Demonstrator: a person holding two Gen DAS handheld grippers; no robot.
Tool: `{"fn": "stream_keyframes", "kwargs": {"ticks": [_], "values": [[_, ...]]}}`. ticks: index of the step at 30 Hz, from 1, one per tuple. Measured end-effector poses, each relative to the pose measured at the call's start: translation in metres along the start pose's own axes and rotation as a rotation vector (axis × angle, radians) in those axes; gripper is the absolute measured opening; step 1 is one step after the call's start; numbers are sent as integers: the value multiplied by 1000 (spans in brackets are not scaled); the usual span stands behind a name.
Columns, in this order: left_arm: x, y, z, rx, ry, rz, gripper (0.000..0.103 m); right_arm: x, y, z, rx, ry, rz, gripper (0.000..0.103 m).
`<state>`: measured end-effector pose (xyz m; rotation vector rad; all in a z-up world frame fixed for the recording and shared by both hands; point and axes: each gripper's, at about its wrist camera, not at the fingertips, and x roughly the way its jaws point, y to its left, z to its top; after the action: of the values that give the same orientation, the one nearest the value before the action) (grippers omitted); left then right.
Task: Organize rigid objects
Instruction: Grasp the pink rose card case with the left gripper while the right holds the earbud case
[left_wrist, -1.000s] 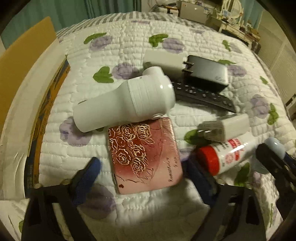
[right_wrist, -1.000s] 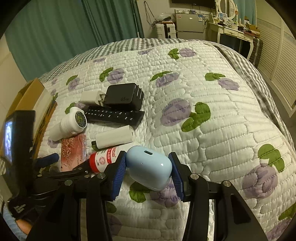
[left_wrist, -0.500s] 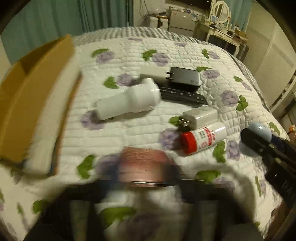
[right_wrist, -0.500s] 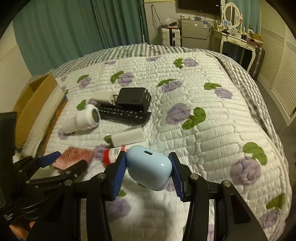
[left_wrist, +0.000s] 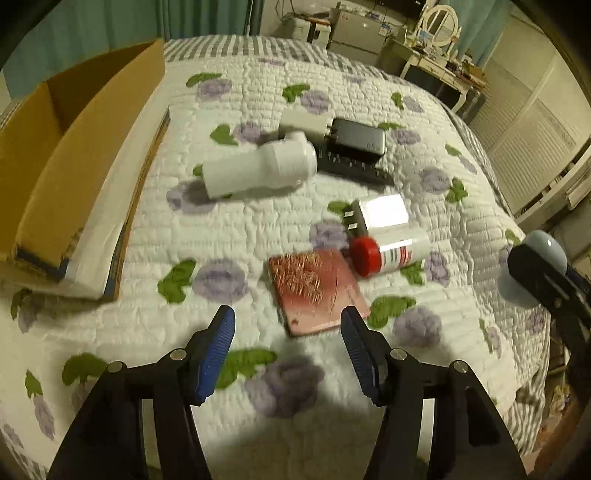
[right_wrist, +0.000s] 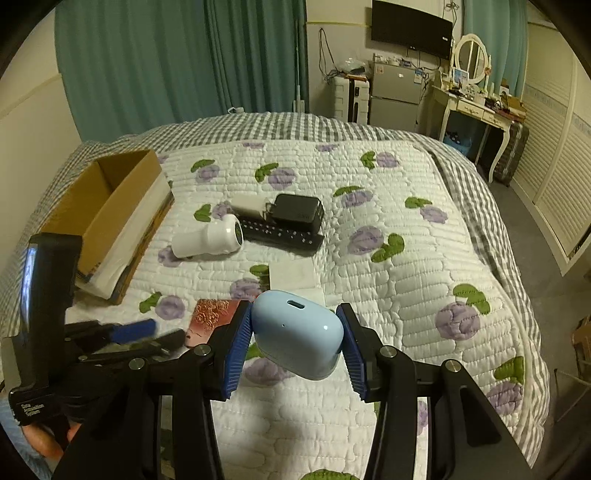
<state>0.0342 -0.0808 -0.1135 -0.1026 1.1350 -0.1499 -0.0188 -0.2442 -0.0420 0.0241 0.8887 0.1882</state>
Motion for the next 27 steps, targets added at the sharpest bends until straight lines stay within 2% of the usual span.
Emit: {"fn": "stream_keyframes", "kwargs": {"ticks": [6, 8, 14, 17, 19, 22, 27], "values": [[40, -10, 14, -17, 88, 36, 62, 21, -20, -3, 34, 24, 1, 46], [60, -13, 16, -40, 128, 28, 69, 31, -31, -5, 61, 36, -3, 46], [86, -15, 27, -85, 155, 42, 79, 49, -54, -5, 131, 48, 4, 46], [90, -30, 22, 0, 160, 124, 80, 52, -56, -3, 137, 43, 12, 46], [94, -35, 23, 28, 163, 148, 80, 53, -56, -3, 139, 39, 14, 46], [94, -31, 24, 3, 156, 125, 76, 52, -56, -4, 139, 39, 22, 46], [72, -32, 12, 53, 122, 81, 68, 48, -56, -6, 138, 43, 12, 46]]}}
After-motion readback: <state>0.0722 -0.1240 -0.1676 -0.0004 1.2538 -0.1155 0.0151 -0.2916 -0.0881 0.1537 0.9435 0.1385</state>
